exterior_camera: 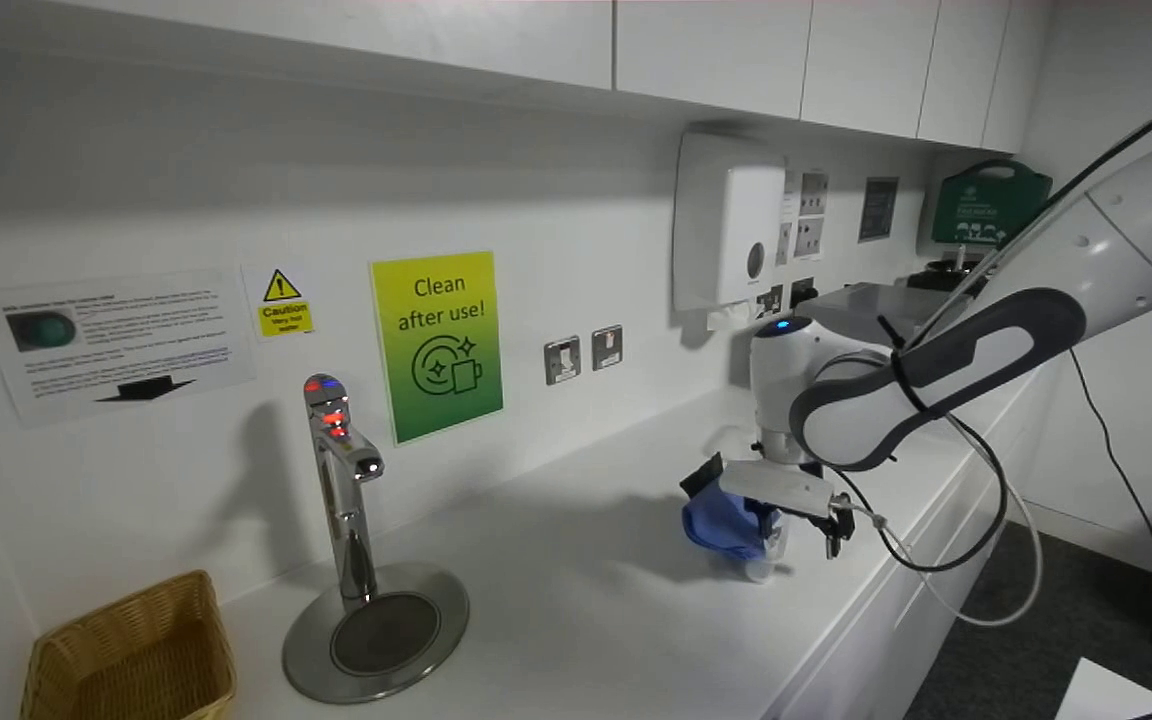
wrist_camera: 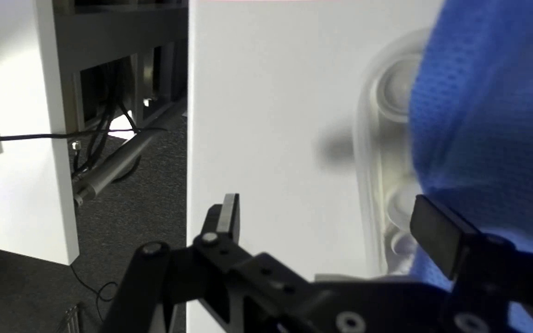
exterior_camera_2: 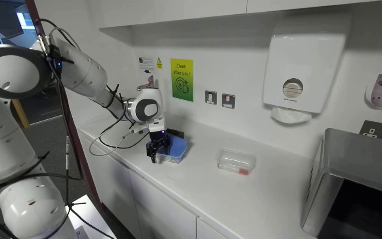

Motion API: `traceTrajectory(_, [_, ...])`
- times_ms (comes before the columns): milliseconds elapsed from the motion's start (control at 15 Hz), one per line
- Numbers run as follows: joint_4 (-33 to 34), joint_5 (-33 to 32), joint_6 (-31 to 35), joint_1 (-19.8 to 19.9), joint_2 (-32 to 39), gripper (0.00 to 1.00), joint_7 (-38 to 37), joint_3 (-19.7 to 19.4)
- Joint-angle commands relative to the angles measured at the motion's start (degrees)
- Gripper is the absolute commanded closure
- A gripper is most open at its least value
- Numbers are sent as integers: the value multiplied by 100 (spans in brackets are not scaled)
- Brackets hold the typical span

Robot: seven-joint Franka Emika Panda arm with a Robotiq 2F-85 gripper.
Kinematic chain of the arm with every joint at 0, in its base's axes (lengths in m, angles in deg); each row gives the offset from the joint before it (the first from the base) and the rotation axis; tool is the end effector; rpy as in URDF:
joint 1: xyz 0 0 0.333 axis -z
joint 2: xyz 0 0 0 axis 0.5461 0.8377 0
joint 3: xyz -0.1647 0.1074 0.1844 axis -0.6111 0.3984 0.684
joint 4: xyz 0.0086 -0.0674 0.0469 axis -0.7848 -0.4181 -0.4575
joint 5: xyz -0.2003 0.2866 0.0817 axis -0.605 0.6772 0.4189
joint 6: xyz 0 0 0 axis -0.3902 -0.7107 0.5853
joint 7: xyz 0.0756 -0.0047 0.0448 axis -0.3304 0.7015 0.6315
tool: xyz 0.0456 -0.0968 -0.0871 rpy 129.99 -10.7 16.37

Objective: Move the lunch with the blue cloth closer to the edge, remove the blue cloth and put it on the counter

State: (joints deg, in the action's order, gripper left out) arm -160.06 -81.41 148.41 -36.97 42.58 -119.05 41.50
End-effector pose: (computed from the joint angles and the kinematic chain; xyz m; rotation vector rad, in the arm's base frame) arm 0.4462 0.0404 0.2819 2.3086 -1.8750 0.0787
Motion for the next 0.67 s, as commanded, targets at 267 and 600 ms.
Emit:
traceTrajectory(267, [-139, -118, 218, 330, -1109, 0, -138, 57])
traceTrajectory(600, [75, 1151, 69, 181, -1230, 0, 747, -56])
